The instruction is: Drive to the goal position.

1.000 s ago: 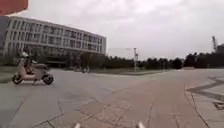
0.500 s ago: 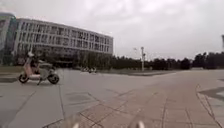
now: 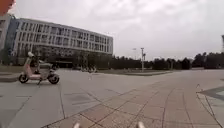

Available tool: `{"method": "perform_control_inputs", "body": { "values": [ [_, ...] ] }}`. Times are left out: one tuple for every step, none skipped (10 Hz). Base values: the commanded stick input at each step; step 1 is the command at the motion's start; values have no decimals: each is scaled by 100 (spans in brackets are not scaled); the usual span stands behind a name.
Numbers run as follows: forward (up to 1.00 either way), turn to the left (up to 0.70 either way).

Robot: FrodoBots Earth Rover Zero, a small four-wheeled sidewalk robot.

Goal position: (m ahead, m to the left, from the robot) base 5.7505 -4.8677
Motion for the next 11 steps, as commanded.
{"method": "perform_control_inputs", "body": {
  "values": [
    [85,0],
    [85,0],
    [85,0],
    [85,0],
    [85,0],
    [85,0],
    [85,0],
    [85,0],
    [85,0],
    [85,0],
    [85,0]
  ]
}}
